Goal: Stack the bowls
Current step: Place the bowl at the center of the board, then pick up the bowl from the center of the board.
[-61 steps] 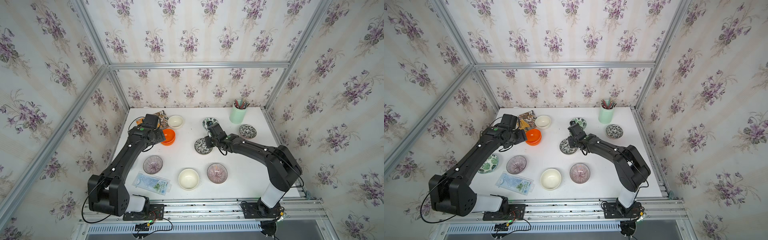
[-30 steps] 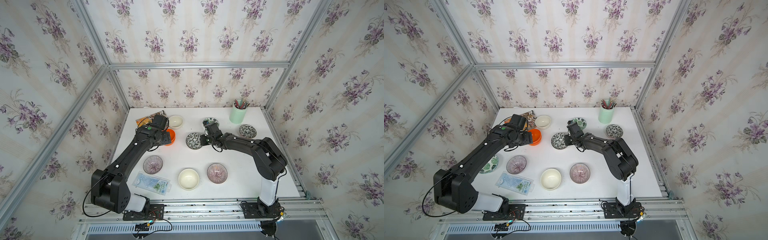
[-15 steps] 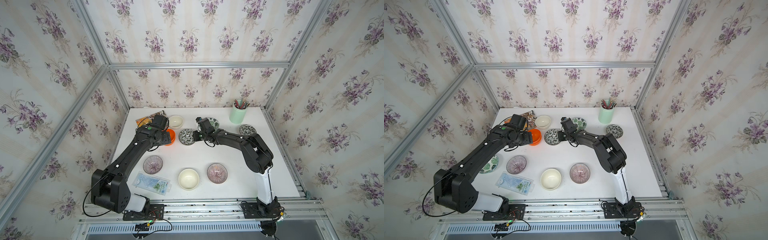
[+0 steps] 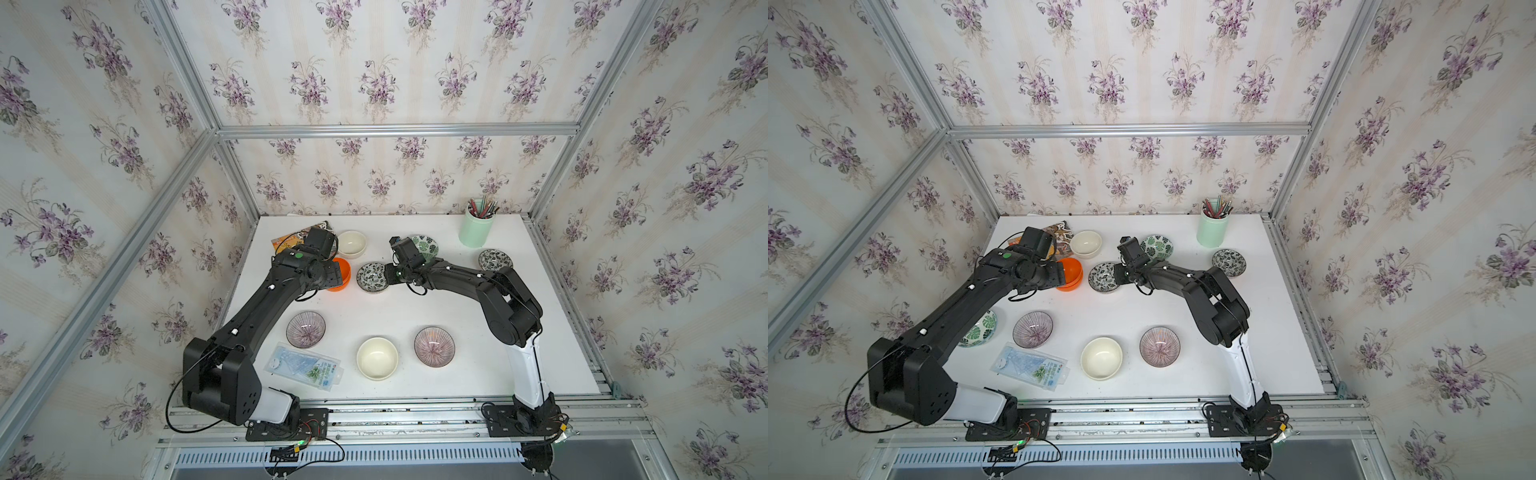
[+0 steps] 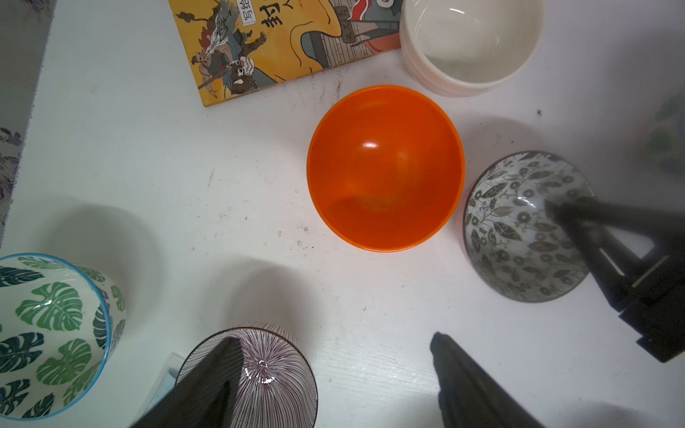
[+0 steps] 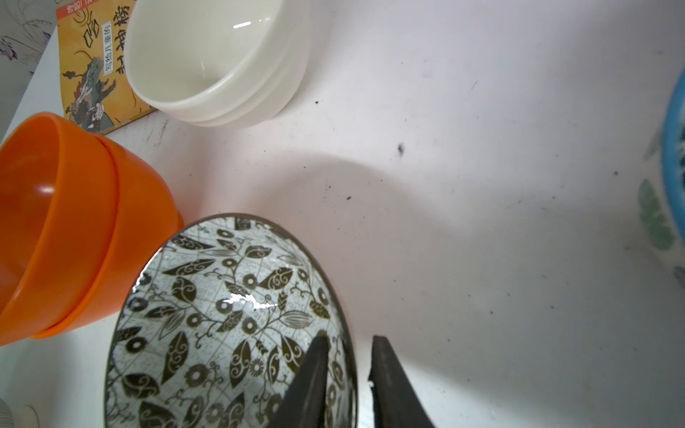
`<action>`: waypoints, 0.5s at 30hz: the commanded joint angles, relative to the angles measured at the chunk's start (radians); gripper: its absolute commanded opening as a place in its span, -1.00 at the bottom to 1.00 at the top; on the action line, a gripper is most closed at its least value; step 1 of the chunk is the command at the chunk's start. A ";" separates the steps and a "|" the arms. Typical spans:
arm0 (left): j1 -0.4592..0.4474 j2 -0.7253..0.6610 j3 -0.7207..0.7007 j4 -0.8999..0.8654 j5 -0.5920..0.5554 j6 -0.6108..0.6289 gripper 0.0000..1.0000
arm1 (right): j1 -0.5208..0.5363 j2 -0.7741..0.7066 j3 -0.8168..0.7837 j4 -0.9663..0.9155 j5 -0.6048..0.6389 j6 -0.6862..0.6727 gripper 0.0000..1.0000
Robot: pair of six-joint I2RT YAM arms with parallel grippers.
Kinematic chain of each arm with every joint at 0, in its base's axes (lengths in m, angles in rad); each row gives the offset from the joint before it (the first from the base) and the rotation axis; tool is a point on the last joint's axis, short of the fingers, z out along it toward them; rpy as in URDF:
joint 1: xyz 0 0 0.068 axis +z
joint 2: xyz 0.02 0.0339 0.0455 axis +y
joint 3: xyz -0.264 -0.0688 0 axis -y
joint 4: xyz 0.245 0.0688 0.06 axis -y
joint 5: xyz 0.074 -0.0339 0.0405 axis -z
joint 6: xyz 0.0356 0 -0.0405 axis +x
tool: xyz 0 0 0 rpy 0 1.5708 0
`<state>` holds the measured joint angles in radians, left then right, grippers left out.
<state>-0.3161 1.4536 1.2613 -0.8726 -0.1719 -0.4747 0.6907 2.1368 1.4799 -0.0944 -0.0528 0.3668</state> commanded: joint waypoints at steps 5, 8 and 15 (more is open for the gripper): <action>-0.002 -0.001 0.004 0.000 0.020 0.005 0.66 | -0.001 -0.128 -0.087 0.067 0.070 0.016 -0.18; -0.019 -0.001 0.007 0.005 0.024 0.017 0.65 | -0.004 -0.249 -0.160 0.069 0.140 0.009 -0.11; -0.123 0.043 0.056 0.011 0.020 0.049 0.64 | -0.301 -0.566 -0.446 -0.019 0.214 0.115 -0.02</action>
<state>-0.4126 1.4811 1.2961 -0.8707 -0.1558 -0.4465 0.5220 1.6547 1.1206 -0.0551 0.1051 0.4049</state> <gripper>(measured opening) 0.819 0.487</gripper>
